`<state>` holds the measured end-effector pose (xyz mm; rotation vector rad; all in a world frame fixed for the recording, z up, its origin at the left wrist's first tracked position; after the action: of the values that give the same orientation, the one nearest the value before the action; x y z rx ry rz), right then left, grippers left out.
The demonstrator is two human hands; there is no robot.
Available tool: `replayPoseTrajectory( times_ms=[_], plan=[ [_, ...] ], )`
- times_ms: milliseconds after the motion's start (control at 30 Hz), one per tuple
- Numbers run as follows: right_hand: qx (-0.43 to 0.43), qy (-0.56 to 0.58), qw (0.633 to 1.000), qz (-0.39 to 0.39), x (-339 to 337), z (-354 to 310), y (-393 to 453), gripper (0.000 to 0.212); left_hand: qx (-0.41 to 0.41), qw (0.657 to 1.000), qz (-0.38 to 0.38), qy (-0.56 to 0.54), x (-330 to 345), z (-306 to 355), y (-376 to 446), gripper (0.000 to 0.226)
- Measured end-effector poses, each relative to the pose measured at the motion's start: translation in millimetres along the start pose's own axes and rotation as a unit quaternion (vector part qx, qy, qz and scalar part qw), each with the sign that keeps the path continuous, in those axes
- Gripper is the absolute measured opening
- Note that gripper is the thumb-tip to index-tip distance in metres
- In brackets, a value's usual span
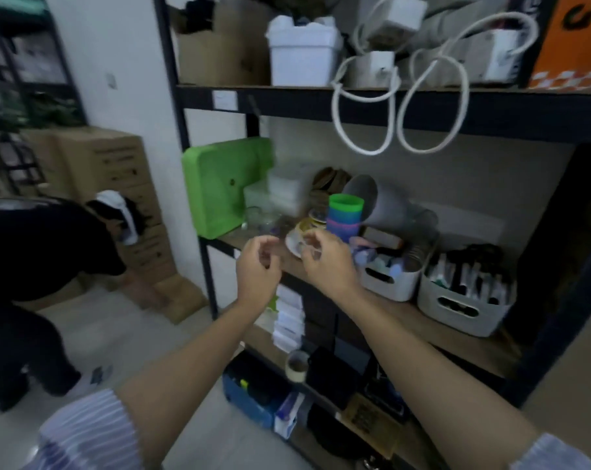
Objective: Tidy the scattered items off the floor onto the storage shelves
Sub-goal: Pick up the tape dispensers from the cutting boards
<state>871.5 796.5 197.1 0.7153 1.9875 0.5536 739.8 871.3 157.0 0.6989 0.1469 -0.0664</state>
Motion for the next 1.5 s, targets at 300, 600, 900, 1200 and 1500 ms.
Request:
replayPoseTrajectory(
  times_ms=[300,600,900,1200,1500],
  plan=[
    [-0.036,0.055,0.965,-0.255,144.3,-123.3,-82.8,0.025,-0.171,0.969,0.069,0.162,-204.9,-61.3,-101.4,0.021],
    [-0.091,0.069,0.871,-0.477,258.0,-264.6,-256.3,0.030,-0.363,0.885,0.148,0.251,-415.1,-61.4,-289.3,0.022],
    [-0.117,0.092,0.774,-0.616,315.2,-335.1,-394.5,0.026,-0.512,0.788,0.237,0.246,-494.4,-56.1,-458.4,0.027],
    [-0.176,0.048,0.654,-0.734,386.0,-352.4,-485.9,0.027,-0.608,0.666,0.376,0.211,-497.6,-78.1,-568.9,0.028],
    [-0.217,-0.005,0.586,-0.781,499.6,-338.1,-594.8,0.025,-0.644,0.573,0.480,0.160,-479.5,-180.1,-677.1,0.023]
  ],
)
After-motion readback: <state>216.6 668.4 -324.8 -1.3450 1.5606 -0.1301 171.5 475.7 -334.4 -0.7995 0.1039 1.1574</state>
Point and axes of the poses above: each hand's wrist, its own y-axis towards the middle knuckle, its own x-axis out of the palm, z = x × y, the point moved 2 cm from there along y, towards the middle knuckle, and after that the axes turned 6 degrees about -y, right-handed, at the moved point
